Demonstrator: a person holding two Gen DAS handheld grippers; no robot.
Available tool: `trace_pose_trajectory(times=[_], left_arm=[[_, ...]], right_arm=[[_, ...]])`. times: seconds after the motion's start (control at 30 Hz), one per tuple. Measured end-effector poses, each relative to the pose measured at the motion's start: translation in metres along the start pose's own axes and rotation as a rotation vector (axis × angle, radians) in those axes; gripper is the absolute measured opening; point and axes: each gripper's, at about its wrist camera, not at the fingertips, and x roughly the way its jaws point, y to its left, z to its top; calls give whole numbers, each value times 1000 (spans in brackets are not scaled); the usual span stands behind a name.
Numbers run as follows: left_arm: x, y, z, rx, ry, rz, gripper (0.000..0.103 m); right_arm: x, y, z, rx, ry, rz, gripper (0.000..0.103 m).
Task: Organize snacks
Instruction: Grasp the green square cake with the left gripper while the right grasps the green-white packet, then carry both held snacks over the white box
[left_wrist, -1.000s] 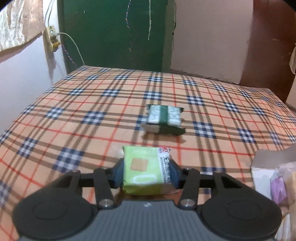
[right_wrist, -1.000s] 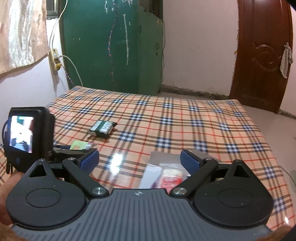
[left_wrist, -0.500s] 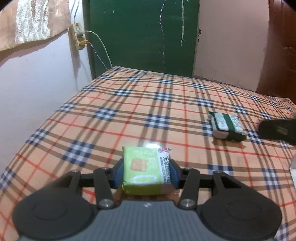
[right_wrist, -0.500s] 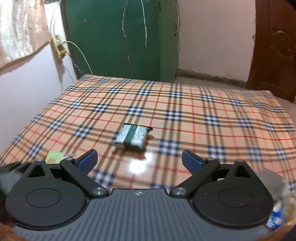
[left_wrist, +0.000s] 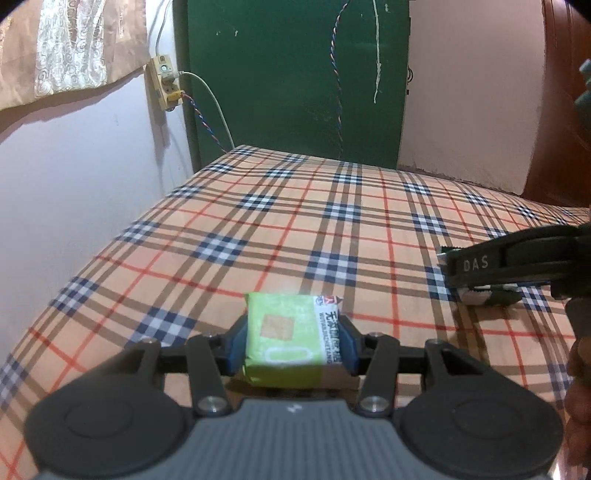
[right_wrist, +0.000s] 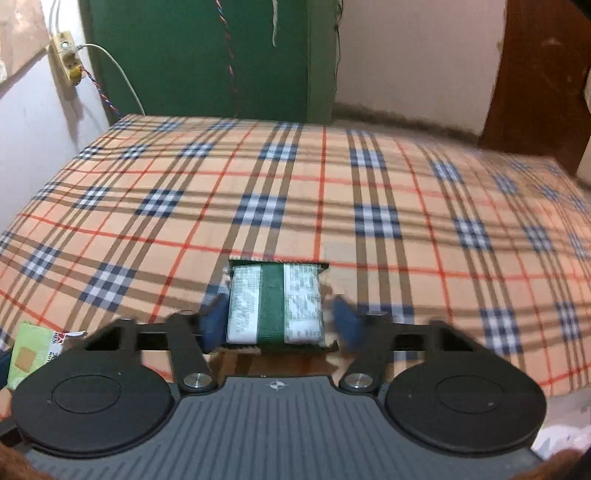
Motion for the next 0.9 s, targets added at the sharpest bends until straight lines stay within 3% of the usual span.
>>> trace_pose_trajectory(times=[0.27, 0.53, 0.73, 0.9], left_arm=[[-1, 0, 0, -10, 4, 10, 48], [-16, -4, -8, -26, 40, 7, 47], [-49, -1, -10, -48, 52, 3, 47], [-93, 3, -9, -59, 13, 6, 47]], right_arm=[[-20, -2, -19, -84, 9, 34, 58], [-64, -4, -59, -98, 26, 84, 58], [-112, -8, -75, -88, -17, 111, 58], [-159, -12, -82, -113, -80, 115, 58]])
